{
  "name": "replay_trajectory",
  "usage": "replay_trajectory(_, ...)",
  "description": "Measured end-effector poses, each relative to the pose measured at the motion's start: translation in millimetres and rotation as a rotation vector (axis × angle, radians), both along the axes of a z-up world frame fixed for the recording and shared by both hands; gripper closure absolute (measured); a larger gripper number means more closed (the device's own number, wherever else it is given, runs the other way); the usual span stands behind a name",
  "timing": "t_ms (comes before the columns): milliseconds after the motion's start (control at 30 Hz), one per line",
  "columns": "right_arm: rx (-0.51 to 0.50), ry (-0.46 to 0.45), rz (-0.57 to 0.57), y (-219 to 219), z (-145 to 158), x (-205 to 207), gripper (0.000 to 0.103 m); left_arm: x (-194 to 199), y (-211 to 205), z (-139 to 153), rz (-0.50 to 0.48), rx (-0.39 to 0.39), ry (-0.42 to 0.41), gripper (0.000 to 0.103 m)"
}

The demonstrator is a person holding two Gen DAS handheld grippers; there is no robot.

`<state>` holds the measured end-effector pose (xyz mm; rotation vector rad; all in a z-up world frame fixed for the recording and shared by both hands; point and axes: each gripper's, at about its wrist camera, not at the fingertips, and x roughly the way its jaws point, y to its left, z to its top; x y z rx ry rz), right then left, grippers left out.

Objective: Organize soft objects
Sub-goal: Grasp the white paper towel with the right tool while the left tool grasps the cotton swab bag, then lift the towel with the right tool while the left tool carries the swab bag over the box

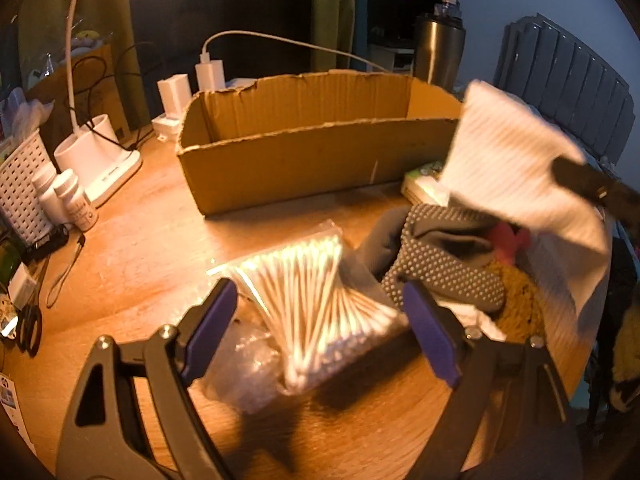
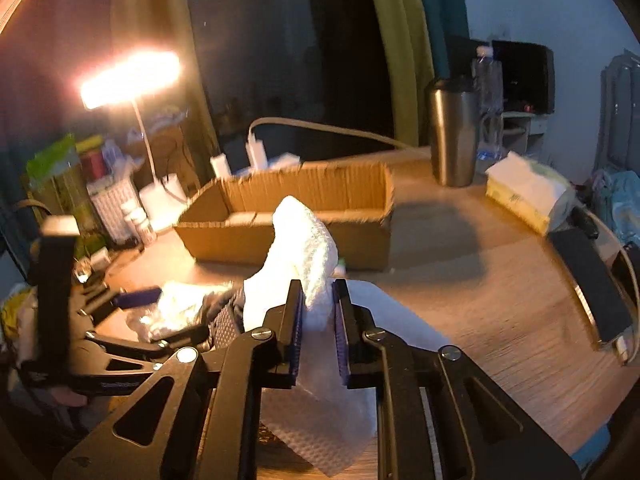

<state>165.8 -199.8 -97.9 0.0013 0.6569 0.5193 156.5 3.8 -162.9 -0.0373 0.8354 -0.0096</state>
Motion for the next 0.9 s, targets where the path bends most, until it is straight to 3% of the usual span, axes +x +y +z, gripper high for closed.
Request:
replay_trajectory(33, 0.010, -0.011, -0.008, -4.4, 3.8, -0.4, 0.087, 0.5, -0.3, -0.6, 0.004, -0.002, 0.000, 0.027)
replay_trajectory(333, 0.026, -0.043, -0.062, -27.4, 14.1, 1.7, 0.087, 0.1, 4.2, -2.1, 0.010, -0.046, 0.008, 0.058)
replay_trajectory(567, 0.016, -0.079, -0.050, -23.2, 25.8, -2.2, 0.087, -4.6, 10.6, 3.2, 0.007, -0.104, 0.000, 0.064)
replay_trajectory(900, -0.006, -0.134, -0.030, -11.1, 47.4, -2.2, 0.087, -16.9, 18.3, 39.8, 0.001, -0.122, -0.108, 0.065)
